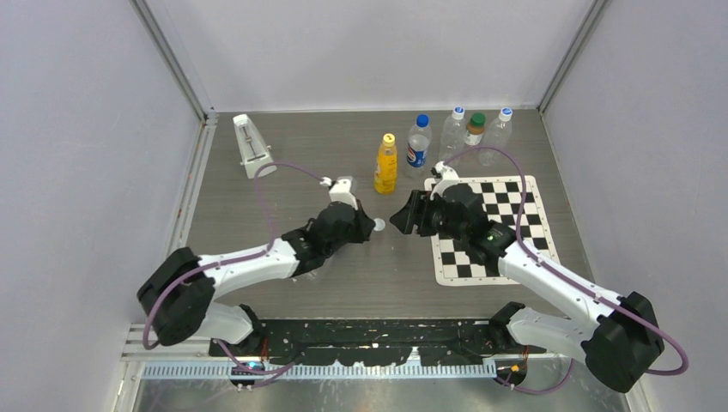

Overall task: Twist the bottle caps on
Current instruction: Pick up the bottle cap from the center of the board.

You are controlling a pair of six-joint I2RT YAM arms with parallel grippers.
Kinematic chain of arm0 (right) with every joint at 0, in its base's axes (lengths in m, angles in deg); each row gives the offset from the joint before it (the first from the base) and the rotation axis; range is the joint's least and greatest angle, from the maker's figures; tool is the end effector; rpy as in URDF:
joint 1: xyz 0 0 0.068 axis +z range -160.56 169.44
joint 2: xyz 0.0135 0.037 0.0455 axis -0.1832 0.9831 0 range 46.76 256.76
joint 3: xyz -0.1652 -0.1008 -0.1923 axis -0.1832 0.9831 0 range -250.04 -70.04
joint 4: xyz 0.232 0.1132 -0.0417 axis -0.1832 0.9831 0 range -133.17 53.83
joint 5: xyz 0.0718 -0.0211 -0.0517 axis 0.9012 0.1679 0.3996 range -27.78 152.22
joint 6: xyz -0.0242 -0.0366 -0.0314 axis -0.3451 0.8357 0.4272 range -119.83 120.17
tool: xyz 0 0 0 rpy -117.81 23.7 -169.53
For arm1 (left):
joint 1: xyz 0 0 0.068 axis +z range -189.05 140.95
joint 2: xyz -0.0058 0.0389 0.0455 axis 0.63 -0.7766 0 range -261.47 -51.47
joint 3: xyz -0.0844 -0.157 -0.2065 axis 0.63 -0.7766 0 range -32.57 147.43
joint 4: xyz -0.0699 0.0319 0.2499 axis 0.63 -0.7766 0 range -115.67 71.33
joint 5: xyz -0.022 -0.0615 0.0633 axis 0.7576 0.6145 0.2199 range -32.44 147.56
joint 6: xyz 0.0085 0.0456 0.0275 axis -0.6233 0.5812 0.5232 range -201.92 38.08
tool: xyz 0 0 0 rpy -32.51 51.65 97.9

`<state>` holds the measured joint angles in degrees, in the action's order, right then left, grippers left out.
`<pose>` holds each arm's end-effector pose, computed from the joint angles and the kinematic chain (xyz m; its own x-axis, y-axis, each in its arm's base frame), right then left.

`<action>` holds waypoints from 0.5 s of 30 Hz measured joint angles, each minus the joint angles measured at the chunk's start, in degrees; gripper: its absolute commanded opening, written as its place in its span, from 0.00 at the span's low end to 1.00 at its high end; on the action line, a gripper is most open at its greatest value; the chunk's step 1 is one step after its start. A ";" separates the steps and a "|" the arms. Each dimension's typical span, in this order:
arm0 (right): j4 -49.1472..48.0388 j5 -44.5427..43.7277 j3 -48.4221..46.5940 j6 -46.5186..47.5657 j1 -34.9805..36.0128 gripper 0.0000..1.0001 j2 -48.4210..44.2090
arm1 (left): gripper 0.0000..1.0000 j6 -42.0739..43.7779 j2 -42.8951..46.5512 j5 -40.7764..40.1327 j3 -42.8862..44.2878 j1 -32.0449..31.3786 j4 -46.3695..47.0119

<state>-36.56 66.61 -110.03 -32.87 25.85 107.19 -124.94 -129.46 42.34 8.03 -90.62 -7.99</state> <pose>0.1899 0.1434 0.2640 -0.6593 0.1892 -0.7277 -0.3425 0.7860 0.5147 0.1895 -0.2237 0.2219 -0.6205 -0.2772 -0.7336 0.2553 0.8131 -0.5232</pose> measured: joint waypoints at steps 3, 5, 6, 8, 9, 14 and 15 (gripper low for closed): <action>-8.46 6.86 2.64 -0.17 -3.48 0.69 -0.83 | 0.00 -2.29 5.86 3.85 -3.08 3.56 2.05; -13.92 10.64 4.07 -0.57 -5.20 0.70 -0.81 | 0.00 -4.39 9.90 6.88 -4.98 5.75 3.28; -16.57 12.15 4.72 -0.74 -5.68 0.72 -0.83 | 0.00 -5.09 11.50 8.15 -5.62 6.60 3.58; -21.33 14.62 5.75 -0.94 -5.88 0.75 -0.83 | 0.00 -7.08 14.91 11.56 -6.69 8.63 4.26; -23.74 15.76 6.19 -0.98 -5.88 0.76 -0.83 | 0.00 -8.13 16.50 13.20 -7.13 9.55 4.92; -35.32 19.12 6.84 -1.38 -5.90 0.80 -0.17 | 0.00 -13.57 20.00 19.28 -8.52 12.68 9.51; -36.98 19.98 6.82 -1.25 -5.90 0.79 0.22 | 0.00 -15.23 20.06 20.87 -8.94 13.38 11.43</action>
<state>-73.54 86.58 -103.21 -34.11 19.95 107.40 -140.18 -109.40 63.21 -0.91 -77.24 3.44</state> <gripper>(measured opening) 0.804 0.010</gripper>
